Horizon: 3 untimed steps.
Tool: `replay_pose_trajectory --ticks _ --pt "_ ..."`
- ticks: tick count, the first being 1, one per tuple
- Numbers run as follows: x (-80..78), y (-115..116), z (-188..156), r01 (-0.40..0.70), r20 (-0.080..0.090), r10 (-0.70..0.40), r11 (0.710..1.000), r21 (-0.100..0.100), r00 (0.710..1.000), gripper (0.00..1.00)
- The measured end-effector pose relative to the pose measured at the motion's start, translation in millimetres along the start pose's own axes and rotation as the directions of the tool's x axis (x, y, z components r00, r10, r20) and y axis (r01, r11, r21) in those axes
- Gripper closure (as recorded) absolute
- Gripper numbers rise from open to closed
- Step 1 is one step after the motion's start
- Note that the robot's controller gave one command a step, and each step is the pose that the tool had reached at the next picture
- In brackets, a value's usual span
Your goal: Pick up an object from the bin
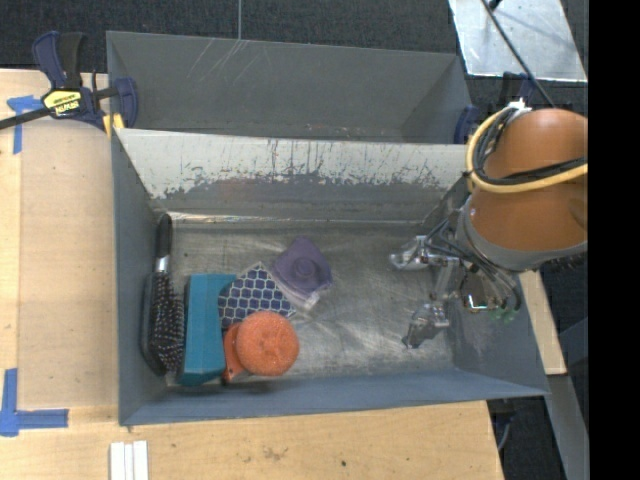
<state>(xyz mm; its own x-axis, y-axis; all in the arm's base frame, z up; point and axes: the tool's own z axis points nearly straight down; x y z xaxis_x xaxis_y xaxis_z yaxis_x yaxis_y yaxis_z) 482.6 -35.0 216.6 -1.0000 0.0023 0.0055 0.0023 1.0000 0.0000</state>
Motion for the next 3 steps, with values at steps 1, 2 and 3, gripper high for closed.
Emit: replay_pose_trajectory --ticks 1,2,3 --pt "-1.7 0 -4 0.001 0.008 -0.001 1.0 0.0 1.0 0.0" --pt "-14.8 39 135 0.035 0.009 -0.035 0.999 0.0 0.999 1.0" --pt "-14.8 39 135 0.035 0.009 -0.035 0.999 0.001 0.999 1.0"
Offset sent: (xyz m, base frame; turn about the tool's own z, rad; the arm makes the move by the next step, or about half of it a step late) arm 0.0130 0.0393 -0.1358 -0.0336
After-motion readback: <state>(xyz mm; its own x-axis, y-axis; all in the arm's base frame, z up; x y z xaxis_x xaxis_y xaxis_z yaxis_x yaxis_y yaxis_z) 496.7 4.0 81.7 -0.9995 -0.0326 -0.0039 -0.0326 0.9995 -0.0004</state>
